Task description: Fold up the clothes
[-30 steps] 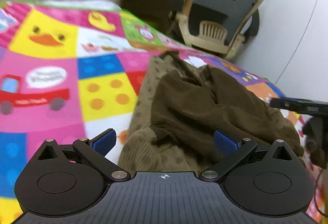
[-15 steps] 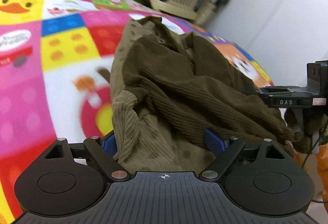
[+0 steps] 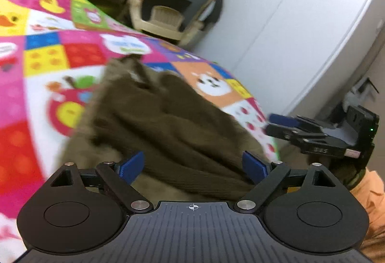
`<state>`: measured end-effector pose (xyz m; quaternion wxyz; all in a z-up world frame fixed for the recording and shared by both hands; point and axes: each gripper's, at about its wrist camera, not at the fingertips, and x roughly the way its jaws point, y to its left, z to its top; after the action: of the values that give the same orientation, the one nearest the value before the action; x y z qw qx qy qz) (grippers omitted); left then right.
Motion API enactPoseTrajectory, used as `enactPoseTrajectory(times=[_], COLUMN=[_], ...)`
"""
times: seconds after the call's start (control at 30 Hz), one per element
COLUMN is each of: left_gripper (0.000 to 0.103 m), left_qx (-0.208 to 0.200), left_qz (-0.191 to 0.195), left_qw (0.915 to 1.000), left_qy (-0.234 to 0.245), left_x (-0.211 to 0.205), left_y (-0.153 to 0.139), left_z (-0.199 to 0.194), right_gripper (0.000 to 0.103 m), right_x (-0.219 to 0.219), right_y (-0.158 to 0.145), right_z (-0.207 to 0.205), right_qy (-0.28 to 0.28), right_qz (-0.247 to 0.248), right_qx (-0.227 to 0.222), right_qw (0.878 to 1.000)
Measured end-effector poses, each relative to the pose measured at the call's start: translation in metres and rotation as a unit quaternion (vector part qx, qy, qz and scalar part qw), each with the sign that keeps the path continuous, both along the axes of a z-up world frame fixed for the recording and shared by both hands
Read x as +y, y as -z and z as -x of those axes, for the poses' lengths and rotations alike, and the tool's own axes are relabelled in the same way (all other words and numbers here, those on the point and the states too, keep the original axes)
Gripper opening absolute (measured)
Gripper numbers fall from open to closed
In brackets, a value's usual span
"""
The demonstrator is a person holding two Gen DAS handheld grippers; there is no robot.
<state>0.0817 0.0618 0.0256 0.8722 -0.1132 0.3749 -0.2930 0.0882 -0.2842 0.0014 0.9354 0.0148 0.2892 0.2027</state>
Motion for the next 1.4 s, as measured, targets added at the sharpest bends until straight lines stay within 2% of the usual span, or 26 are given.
enactPoseTrajectory(times=[0.07, 0.13, 0.2, 0.27, 0.3, 0.43, 0.47, 0.53, 0.57, 0.63, 0.67, 0.73, 0.8, 0.87, 0.93, 1.0, 1.1, 1.23, 1.3, 1.33, 1.37, 1.4], left_gripper=[0.090, 0.093, 0.094, 0.094, 0.094, 0.094, 0.093, 0.075, 0.070, 0.041, 0.037, 0.023, 0.018, 0.017, 0.017, 0.017, 0.017, 0.017, 0.020, 0.027, 0.029, 0.036], left_qx=[-0.029, -0.083, -0.145, -0.184, -0.197, -0.197, -0.196, -0.188, -0.182, -0.161, -0.153, -0.147, -0.149, -0.155, -0.168, -0.179, -0.166, -0.129, -0.110, -0.100, -0.091, -0.081], left_qz=[-0.036, -0.097, -0.165, -0.213, -0.233, -0.263, -0.265, -0.249, -0.236, -0.184, -0.165, -0.145, -0.134, -0.120, -0.120, -0.128, -0.161, -0.119, -0.097, -0.087, -0.076, -0.065], left_qw=[0.9985, 0.9883, 0.9672, 0.9474, 0.9385, 0.9278, 0.9281, 0.9368, 0.9425, 0.9586, 0.9638, 0.9703, 0.9743, 0.9787, 0.9785, 0.9711, 0.9494, 0.9511, 0.9502, 0.9493, 0.9481, 0.9466], left_qy=[0.031, 0.084, 0.127, 0.152, 0.162, 0.176, 0.173, 0.158, 0.151, 0.147, 0.143, 0.126, 0.102, 0.060, -0.012, -0.092, -0.213, -0.254, -0.275, -0.285, -0.295, -0.305], left_x=[-0.031, -0.066, -0.094, -0.113, -0.120, -0.133, -0.133, -0.127, -0.124, -0.111, -0.106, -0.100, -0.089, -0.063, -0.019, 0.030, 0.100, 0.136, 0.155, 0.164, 0.173, 0.182], left_y=[0.000, -0.002, 0.002, 0.010, 0.014, 0.033, 0.035, 0.033, 0.031, 0.023, 0.021, 0.019, 0.012, -0.005, -0.027, -0.046, -0.054, -0.050, -0.048, -0.047, -0.046, -0.045], left_z=[0.009, 0.027, 0.046, 0.058, 0.063, 0.058, 0.055, 0.046, 0.041, 0.024, 0.017, 0.005, -0.007, -0.021, -0.042, -0.062, -0.087, -0.080, -0.077, -0.075, -0.073, -0.072], right_gripper=[0.065, 0.068, 0.070, 0.071, 0.072, 0.072, 0.072, 0.072, 0.072, 0.072, 0.072, 0.072, 0.072, 0.072, 0.074, 0.076, 0.077, 0.079, 0.081, 0.081, 0.081, 0.081], right_x=[-0.004, -0.008, -0.011, -0.015, -0.017, -0.019, -0.018, -0.016, -0.014, -0.007, -0.002, 0.007, 0.018, 0.031, 0.049, 0.069, 0.100, 0.136, 0.144, 0.147, 0.150, 0.150], right_y=[-0.004, -0.008, -0.011, -0.015, -0.013, -0.004, -0.002, 0.001, 0.002, 0.004, 0.004, 0.003, -0.001, -0.006, -0.009, -0.010, -0.005, 0.007, 0.016, 0.021, 0.027, 0.030], right_z=[0.007, 0.014, 0.021, 0.027, 0.027, 0.025, 0.024, 0.023, 0.022, 0.018, 0.016, 0.013, 0.013, 0.014, 0.013, 0.010, 0.012, 0.028, 0.040, 0.045, 0.050, 0.051], right_qy=[0.004, 0.007, 0.011, 0.014, 0.017, 0.019, 0.018, 0.014, 0.012, 0.010, 0.007, 0.001, -0.013, -0.033, -0.065, -0.106, -0.184, -0.301, -0.336, -0.339, -0.340, -0.330], right_qz=[-0.008, -0.015, -0.023, -0.030, -0.033, -0.040, -0.040, -0.039, -0.038, -0.030, -0.023, -0.006, 0.015, 0.037, 0.052, 0.062, 0.070, 0.080, 0.105, 0.126, 0.147, 0.161], right_qx=[-0.013, -0.025, -0.038, -0.049, -0.048, -0.039, -0.037, -0.033, -0.031, -0.027, -0.025, -0.022, -0.024, -0.028, -0.026, -0.019, 0.003, 0.034, 0.032, 0.024, 0.016, 0.009], right_qw=[1.000, 1.000, 0.999, 0.998, 0.998, 0.998, 0.998, 0.999, 0.999, 0.999, 0.999, 1.000, 1.000, 0.998, 0.996, 0.992, 0.980, 0.950, 0.935, 0.932, 0.929, 0.930])
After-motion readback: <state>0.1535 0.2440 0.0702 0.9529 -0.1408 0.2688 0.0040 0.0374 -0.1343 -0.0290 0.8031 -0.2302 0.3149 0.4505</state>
